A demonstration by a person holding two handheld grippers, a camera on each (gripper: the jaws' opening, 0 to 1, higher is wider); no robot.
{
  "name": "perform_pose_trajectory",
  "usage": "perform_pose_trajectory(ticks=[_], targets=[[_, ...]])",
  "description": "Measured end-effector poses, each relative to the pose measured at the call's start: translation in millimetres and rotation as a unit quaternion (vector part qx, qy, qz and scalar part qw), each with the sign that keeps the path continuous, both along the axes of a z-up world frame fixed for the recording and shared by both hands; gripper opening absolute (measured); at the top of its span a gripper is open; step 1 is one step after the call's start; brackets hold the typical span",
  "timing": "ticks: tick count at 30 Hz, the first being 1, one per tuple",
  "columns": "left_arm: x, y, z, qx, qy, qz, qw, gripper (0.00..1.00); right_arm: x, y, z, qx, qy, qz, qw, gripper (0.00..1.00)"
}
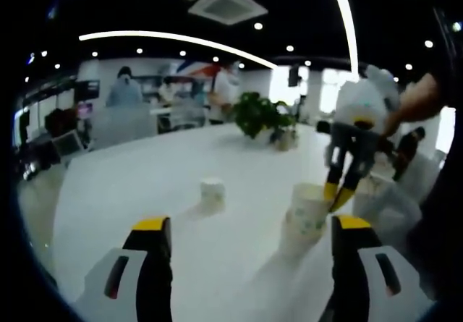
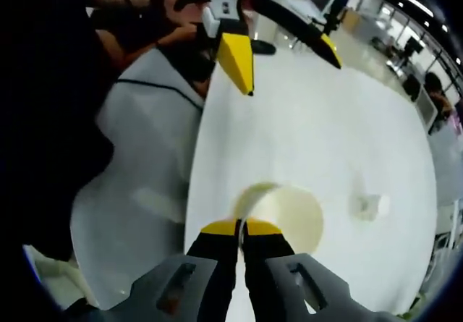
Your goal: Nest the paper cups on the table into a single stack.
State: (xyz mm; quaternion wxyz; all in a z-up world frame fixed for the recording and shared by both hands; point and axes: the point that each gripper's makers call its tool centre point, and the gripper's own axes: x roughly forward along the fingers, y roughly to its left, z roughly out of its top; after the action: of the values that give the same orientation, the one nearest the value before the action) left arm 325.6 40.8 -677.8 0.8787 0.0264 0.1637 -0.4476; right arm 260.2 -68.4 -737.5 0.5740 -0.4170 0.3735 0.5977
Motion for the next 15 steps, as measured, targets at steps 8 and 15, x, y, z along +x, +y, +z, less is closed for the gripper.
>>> perform_pose_trajectory(ticks=[8,15], targets=[[-0.1,-2.0,-0.4,0.003,-0.001,-0.005,1.0,0.9,0.6,1.5,-7.6,-0.007,0.011,0.002,0.9999,0.0],[-0.1,0.1,-1.0,0.002,0.001,-0.003,1.0,0.89,-0.5,-0.2,-13.5,-0.015,0.011,0.014,0.9997,0.0]])
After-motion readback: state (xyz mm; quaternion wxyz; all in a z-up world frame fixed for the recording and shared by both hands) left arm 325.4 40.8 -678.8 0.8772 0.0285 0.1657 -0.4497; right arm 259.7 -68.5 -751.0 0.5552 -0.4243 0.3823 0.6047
